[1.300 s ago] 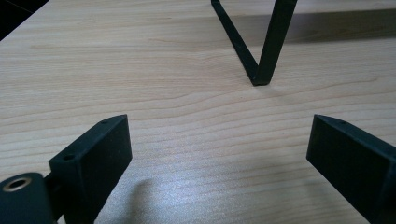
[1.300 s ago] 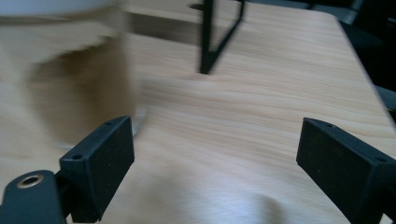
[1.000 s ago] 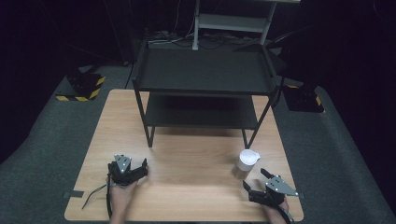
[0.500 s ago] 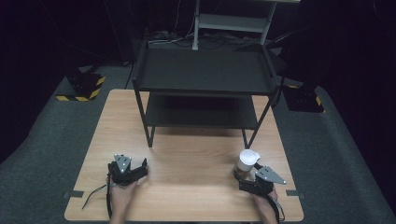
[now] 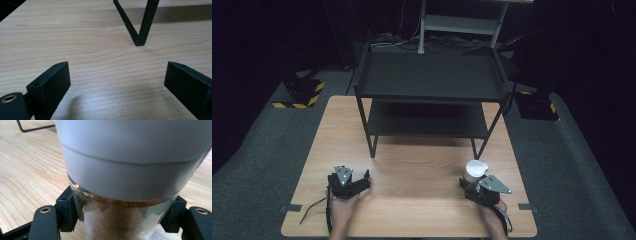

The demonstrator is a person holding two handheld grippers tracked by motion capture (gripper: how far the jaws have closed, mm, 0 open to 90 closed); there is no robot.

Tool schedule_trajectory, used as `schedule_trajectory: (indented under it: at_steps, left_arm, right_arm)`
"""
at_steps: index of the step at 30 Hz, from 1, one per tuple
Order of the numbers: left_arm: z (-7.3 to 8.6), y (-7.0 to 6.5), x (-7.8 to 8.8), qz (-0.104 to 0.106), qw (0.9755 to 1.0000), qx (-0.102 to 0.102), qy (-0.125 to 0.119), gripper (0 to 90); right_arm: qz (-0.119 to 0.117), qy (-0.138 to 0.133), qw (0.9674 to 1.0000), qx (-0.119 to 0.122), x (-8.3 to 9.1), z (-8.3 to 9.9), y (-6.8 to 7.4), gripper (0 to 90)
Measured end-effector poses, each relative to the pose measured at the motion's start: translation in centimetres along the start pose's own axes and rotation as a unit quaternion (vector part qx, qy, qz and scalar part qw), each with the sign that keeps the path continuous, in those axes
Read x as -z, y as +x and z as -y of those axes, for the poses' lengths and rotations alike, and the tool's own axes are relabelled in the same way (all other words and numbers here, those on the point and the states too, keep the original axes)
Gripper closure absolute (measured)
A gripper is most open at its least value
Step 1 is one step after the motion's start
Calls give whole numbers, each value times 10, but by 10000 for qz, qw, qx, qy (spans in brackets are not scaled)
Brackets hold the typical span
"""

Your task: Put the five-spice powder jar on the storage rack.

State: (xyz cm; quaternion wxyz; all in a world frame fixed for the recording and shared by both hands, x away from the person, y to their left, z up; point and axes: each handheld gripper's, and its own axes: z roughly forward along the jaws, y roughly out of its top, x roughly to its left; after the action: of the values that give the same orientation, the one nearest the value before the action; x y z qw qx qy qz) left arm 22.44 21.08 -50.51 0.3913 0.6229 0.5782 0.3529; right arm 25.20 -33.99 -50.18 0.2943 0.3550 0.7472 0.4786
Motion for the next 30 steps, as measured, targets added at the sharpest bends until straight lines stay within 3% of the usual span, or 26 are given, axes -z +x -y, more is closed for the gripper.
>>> schedule_trajectory:
  at_steps: [8, 10, 11, 12, 14, 15, 16, 18, 20, 21, 22, 26, 30]
  left_arm:
    - [0, 1, 0, 13, 10000, 9, -15, 70]
    - [1, 1, 1, 14, 10000, 29, -35, 70]
    - [1, 1, 1, 14, 10000, 29, -35, 70]
    - [1, 1, 1, 18, 10000, 43, -54, 70]
    - [1, 1, 1, 18, 10000, 45, -57, 70]
    - [1, 2, 1, 21, 10000, 41, -64, 70]
    - [1, 2, 1, 21, 10000, 41, -64, 70]
    - [2, 2, 1, 25, 9999, 56, -80, 70]
    - [2, 2, 1, 27, 9999, 63, -89, 70]
    - [2, 2, 1, 34, 9999, 65, -90, 70]
    - [2, 2, 1, 34, 9999, 65, -90, 70]
    - [2, 3, 1, 60, 9999, 45, -91, 70]
    - [2, 3, 1, 69, 9999, 45, -87, 70]
  right_arm:
    - [-347, -224, 9990, -178, -5, -13, 0, 309]
    - [-487, -354, 9981, -103, -7, -31, -2, 309]
    - [-487, -354, 9981, -103, -7, -31, -2, 309]
    - [-549, -438, 9975, -31, -7, -46, -2, 309]
    - [-596, -513, 9969, -3, -7, -54, -4, 309]
    - [-682, -643, 9956, -1, -8, -70, -6, 309]
    - [-682, -643, 9956, -1, -8, -70, -6, 309]
    - [-727, -796, 9942, 21, -10, -94, -9, 309]
    - [-751, -842, 9936, 18, -11, -101, -10, 309]
    - [-757, -884, 9932, 28, -15, -117, -12, 309]
    - [-757, -884, 9932, 28, -15, -117, -12, 309]
    - [-707, -902, 9934, 23, -27, -147, -15, 309]
    - [-582, -834, 9948, 0, -40, -161, -15, 309]
